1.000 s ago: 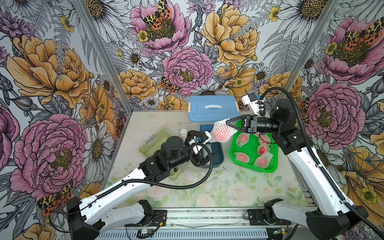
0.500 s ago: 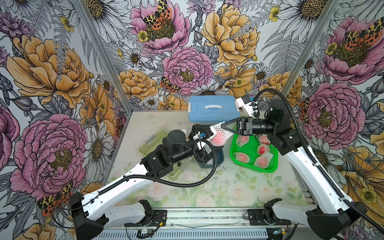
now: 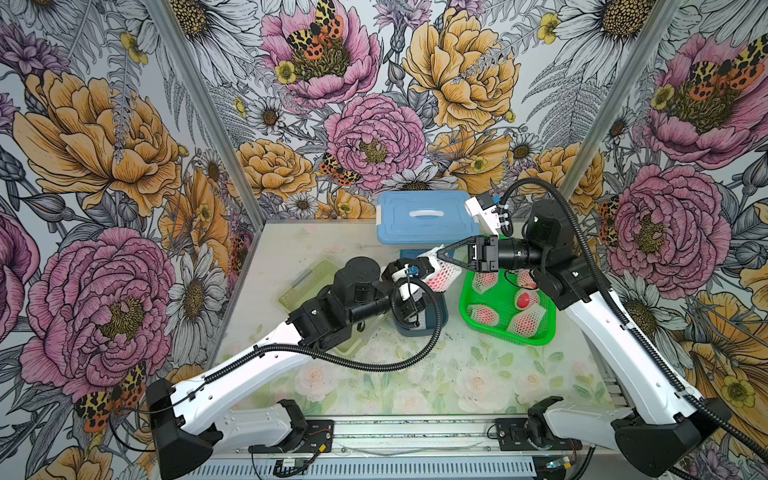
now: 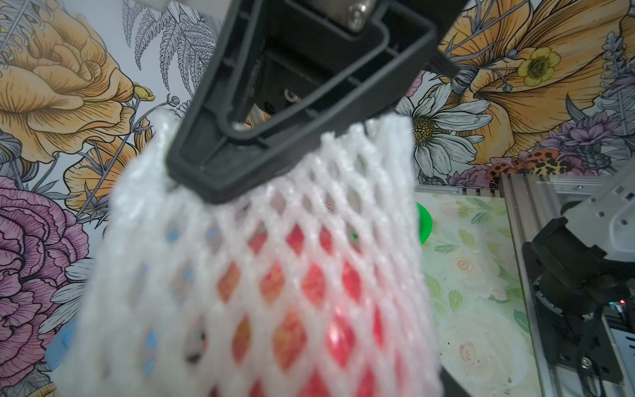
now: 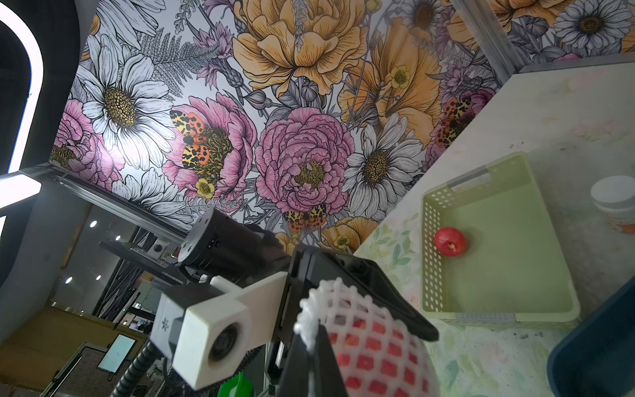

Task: Remove foam nets from apples
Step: Remove the foam net from the apple.

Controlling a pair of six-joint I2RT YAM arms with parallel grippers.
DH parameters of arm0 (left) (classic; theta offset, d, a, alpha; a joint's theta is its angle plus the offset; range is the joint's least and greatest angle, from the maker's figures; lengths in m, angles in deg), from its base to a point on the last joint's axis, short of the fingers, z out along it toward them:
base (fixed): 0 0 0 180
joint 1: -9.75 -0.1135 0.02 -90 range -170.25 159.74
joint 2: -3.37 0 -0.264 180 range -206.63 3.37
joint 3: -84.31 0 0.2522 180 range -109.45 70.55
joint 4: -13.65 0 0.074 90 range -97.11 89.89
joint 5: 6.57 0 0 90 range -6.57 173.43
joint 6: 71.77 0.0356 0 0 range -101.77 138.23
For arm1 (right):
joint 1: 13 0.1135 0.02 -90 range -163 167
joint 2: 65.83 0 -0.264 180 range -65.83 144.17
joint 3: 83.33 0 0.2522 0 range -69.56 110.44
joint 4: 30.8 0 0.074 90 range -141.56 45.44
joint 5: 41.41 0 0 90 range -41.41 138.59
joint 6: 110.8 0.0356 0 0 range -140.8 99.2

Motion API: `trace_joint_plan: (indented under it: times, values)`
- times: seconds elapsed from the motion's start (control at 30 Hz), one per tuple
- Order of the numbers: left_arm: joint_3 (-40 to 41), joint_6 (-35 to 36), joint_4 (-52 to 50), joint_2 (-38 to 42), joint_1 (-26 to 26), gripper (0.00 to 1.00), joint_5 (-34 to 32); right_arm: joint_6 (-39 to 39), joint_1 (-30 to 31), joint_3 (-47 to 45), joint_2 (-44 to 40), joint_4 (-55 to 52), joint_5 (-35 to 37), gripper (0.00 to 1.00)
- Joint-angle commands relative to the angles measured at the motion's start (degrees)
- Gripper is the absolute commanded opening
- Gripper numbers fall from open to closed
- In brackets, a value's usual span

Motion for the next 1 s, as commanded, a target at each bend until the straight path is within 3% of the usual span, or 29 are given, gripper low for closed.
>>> trace_joint_plan:
  times: [0.0, 0.07, 0.2, 0.3, 0.4, 0.7, 0.87, 0.97]
  values:
    - [0.0, -0.1, -0.9, 1.3, 0.2, 0.42, 1.2, -1.0, -0.3, 1.4, 0.1, 1.1, 1.3, 0.18]
    - [0.3, -0.5, -0.8, 1.9, 0.0, 0.41, 1.3, -1.0, -0.7, 1.8, 0.0, 1.1, 1.4, 0.33]
    - [2.4, -3.5, 1.0, 3.1, -2.2, 0.4, 3.0, -4.2, -1.6, 1.3, -2.8, 0.8, 2.7, 0.85]
    - [4.2, -7.7, 3.6, 4.0, -5.3, 0.4, 6.3, -6.9, -1.4, -2.2, -5.6, 0.8, 5.1, 0.99]
    - [4.6, -10.6, 4.7, 4.3, -7.7, 0.4, 9.7, -8.4, -0.1, -6.3, -7.3, 0.8, 9.3, 1.0]
    - [3.5, -11.8, 3.1, 2.9, -8.3, 0.4, 11.6, -12.1, 9.2, -9.7, -7.3, 0.7, 24.3, 0.96]
    - [3.4, -12.5, 2.4, 2.3, -8.3, 0.4, 11.6, -14.4, 13.5, -9.7, -6.8, 0.6, 33.4, 0.7]
    - [3.4, -12.7, 1.9, 1.9, -8.4, 0.4, 11.0, -15.4, 15.0, -9.7, -7.0, 0.2, 37.9, 0.39]
